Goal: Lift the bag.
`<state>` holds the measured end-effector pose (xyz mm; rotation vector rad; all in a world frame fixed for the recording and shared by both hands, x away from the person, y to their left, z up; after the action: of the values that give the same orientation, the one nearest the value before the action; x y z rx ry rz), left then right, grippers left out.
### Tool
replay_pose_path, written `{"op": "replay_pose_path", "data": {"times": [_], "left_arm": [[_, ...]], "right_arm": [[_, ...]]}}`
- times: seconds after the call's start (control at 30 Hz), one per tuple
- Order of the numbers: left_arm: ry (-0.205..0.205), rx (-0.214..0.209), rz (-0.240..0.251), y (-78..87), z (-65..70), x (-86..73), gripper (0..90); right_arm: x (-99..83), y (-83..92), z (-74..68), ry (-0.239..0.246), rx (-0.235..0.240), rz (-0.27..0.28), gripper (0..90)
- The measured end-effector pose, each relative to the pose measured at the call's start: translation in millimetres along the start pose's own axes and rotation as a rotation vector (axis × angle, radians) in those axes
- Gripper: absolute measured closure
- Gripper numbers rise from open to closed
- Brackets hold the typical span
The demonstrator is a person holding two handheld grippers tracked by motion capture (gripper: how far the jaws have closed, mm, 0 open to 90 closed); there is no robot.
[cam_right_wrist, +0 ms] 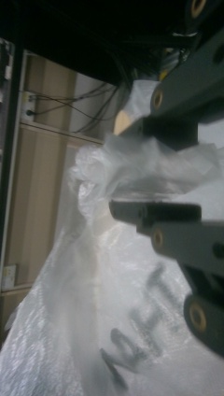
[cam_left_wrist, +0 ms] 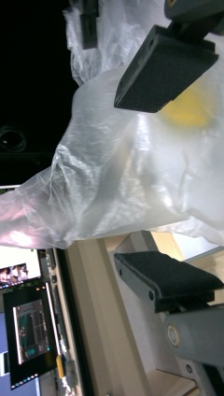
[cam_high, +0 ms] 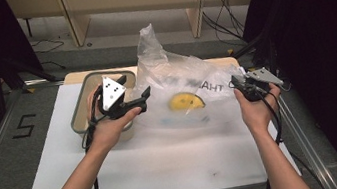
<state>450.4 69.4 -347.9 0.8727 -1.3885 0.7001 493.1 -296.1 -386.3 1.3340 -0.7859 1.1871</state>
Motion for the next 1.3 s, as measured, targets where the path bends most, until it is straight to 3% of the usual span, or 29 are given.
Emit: {"op": "replay_pose_path", "data": {"times": [0.23,0.47,0.77,1.03,1.3], "left_arm": [[-0.009,-0.01,-0.013,-2.9,4.2,-4.4,21.6],[-0.014,-0.03,-0.014,-4.5,13.4,-5.1,22.2],[-0.019,-0.031,-0.026,-1.6,14.6,-11.3,22.4],[-0.015,-0.029,-0.057,4.9,7.4,-19.3,22.2],[-0.021,-0.046,-0.077,11.4,6.9,-23.4,22.1]], "right_arm": [[9.6,4.9,5.8,0.021,-0.04,0.071,37.4],[21.0,14.2,11.2,0.044,-0.074,0.125,27.6],[17.1,28.8,9.2,0.063,-0.013,0.136,26.5],[3.3,39.1,5.5,0.053,0.111,0.108,28.8],[-5.9,46.7,0.4,0.052,0.18,0.091,29.6]]}}
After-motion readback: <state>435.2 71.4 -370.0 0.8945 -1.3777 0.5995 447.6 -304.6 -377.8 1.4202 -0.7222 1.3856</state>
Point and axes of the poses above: each handheld gripper's, and its own axes: y roughly backward along the jaws, x roughly out of its top, z roughly to its right, the point moved 4 cm from there along -y, roughly forward along the jaws, and after that the axes turned 3 degrees about y, right-handed, at the moved point
